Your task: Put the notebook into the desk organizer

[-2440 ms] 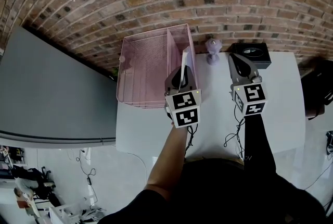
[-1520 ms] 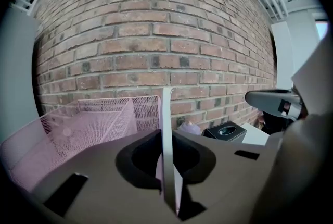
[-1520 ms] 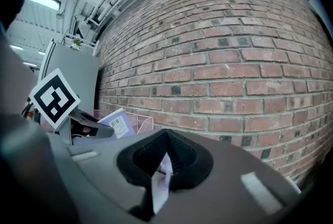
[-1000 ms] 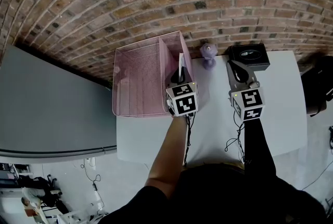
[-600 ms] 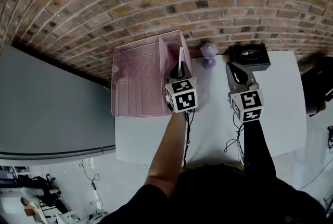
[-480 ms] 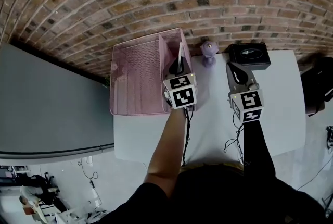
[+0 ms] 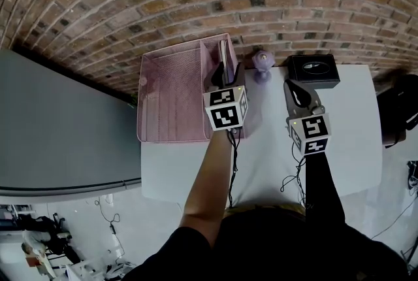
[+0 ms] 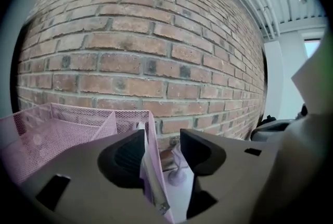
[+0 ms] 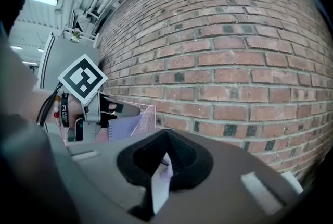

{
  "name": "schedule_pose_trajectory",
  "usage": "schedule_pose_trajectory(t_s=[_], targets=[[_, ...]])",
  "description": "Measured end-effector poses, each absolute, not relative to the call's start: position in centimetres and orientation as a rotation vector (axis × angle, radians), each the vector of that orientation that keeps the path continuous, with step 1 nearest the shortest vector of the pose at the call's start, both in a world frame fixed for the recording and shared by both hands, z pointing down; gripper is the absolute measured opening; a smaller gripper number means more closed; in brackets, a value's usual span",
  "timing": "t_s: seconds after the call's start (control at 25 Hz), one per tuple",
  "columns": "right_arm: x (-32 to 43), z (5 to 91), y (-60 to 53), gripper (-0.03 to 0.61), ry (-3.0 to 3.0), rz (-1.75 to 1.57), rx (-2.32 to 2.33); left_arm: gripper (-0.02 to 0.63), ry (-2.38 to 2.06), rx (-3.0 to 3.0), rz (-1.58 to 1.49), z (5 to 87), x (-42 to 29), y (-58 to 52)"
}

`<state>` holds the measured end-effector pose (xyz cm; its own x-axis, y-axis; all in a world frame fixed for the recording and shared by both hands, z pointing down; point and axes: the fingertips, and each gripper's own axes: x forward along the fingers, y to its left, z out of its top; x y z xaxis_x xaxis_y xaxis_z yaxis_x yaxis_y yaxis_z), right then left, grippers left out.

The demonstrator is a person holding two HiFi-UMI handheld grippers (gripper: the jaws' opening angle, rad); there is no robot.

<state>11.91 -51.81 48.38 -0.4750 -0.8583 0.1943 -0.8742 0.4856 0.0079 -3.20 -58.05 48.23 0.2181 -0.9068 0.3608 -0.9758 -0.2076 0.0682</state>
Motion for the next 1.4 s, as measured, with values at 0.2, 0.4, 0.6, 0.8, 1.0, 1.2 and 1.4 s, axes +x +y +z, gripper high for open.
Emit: schedule_pose_trajectory(t_s=[0.2, 0.4, 0.6, 0.8, 1.0, 1.2, 1.4], targets=[[11.8, 47.9, -51.6, 0.0, -2.569, 0.136, 1.505, 0.224, -1.771, 2.211, 0.37, 48.1, -3.2, -57.5], [11.4, 47.6, -51.2, 0.0, -2.584, 0.131, 1.504, 0.224, -1.785, 2.212, 0.368, 47.8, -3.5, -57.1], [11.2, 47.0, -50.5, 0.0, -2.596, 0.119, 1.509, 0.224, -1.793, 2.225, 0.359, 47.1, -3.6, -56.2], [10.8, 45.6, -49.1, 0.0, -2.618, 0.097, 1.529, 0.224, -1.769, 2.302, 0.326, 45.3, -2.8, -54.4], [10.1, 43.3, -46.8, 0.0, -2.644, 0.086, 1.554, 0.224, -1.756, 2.367, 0.301, 43.2, -2.7, -51.1], [9.1, 41.1, -43.8, 0.0, -2.643, 0.04, 1.58, 0.224, -1.741, 2.413, 0.265, 41.4, -3.6, -47.3], [8.6, 39.8, -39.9, 0.0, -2.633, 0.021, 1.607, 0.224, -1.73, 2.443, 0.251, 40.1, -4.9, -42.8]])
